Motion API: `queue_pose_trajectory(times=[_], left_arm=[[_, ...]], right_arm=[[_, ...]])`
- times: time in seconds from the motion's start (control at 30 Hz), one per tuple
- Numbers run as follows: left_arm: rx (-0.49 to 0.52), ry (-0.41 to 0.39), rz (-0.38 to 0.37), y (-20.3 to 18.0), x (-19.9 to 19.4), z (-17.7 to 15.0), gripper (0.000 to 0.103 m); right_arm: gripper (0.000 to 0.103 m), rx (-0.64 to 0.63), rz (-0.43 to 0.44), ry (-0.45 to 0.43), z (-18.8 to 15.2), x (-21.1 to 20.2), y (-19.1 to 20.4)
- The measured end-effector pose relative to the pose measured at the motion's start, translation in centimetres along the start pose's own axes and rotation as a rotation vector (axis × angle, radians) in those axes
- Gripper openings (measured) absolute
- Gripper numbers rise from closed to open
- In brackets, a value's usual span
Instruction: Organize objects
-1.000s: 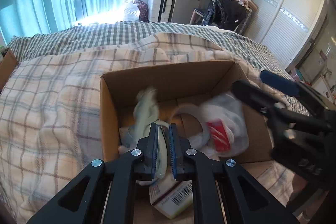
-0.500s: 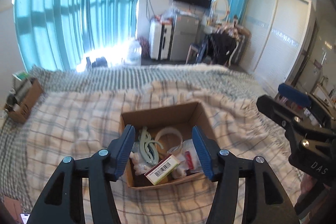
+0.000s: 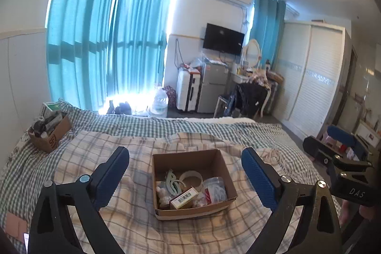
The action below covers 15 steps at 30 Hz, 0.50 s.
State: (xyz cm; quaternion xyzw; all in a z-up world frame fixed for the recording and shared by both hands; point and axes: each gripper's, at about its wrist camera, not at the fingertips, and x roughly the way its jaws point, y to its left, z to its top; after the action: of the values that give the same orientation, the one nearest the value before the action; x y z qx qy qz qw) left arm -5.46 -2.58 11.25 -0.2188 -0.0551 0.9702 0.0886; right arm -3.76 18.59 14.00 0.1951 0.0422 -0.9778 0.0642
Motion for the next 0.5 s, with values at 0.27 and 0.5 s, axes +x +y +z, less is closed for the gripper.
queue_pose_trajectory(times=[0.27,0.5], left_arm=[[0.015,-0.070,0.076,0.1,-1.9,-4.2,0.103],[0.040,-0.058,0.115,0.4,-0.9,-8.6,0.103]], right_arm=[[0.103,-0.030,-0.056,-0.051,-3.7,-0.3,0.8],[0.103,0.025,-0.079,0.036,-9.2,2.0,0.5]])
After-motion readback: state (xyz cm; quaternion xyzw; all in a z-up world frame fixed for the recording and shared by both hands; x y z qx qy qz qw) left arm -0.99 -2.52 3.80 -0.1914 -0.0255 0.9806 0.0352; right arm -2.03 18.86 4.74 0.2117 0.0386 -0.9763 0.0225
